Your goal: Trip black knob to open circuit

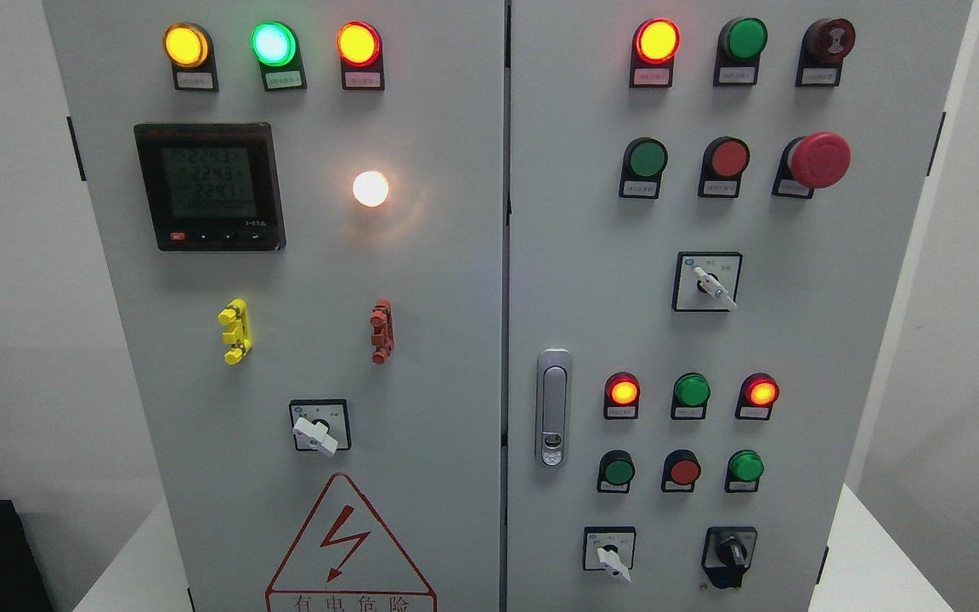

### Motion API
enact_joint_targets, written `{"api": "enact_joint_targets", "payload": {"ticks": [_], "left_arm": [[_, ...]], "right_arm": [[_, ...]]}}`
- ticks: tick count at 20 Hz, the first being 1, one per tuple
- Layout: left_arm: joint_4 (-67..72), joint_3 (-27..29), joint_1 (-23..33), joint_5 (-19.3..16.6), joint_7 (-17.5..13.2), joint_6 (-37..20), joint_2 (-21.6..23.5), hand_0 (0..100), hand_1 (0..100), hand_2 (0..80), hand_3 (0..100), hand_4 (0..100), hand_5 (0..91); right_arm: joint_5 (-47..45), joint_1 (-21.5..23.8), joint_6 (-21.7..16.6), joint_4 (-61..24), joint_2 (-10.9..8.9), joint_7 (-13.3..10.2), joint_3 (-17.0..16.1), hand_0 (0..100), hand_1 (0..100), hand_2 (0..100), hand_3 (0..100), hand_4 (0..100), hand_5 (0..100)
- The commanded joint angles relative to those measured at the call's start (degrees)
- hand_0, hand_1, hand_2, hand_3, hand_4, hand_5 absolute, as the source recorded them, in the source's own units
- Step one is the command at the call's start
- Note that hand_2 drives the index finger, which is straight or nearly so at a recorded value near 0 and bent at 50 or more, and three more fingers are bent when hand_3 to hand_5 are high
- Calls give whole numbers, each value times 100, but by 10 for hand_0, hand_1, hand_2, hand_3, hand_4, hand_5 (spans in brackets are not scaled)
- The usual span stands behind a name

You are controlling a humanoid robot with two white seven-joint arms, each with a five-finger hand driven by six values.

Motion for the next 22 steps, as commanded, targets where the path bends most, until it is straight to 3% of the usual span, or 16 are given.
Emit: {"api": "enact_joint_targets", "payload": {"ticks": [1, 6, 11, 17, 20, 22], "left_arm": [[-1, 14, -12, 5, -2, -19, 1, 120, 389, 0, 0, 0, 0], [-1, 14, -12, 14, -2, -19, 1, 120, 389, 0, 0, 0, 0], [-1, 14, -12, 14, -2, -11, 1, 120, 389, 0, 0, 0, 0], [-1, 14, -12, 14, -2, -11, 1, 120, 389, 0, 0, 0, 0], [-1, 14, -12, 14, -2, -11, 1, 120, 389, 0, 0, 0, 0], [-1, 14, -12, 14, -2, -19, 1, 120, 389, 0, 0, 0, 0]], "right_arm": [[-1, -7, 7, 25, 4, 57, -4, 0, 180, 0, 0, 0, 0], [-1, -7, -2, -28, 21, 74, -57, 0, 178, 0, 0, 0, 0], [-71, 1, -81, -168, 109, 241, -144, 0, 163, 0, 0, 0, 0], [-72, 98, -72, -739, 100, 364, -373, 0, 133, 0, 0, 0, 0], [-89, 282, -72, -1186, 100, 733, -391, 0, 117, 0, 0, 0, 0], [-89, 423, -72, -1547, 92, 821, -399, 0, 111, 0, 47, 0, 0]]}}
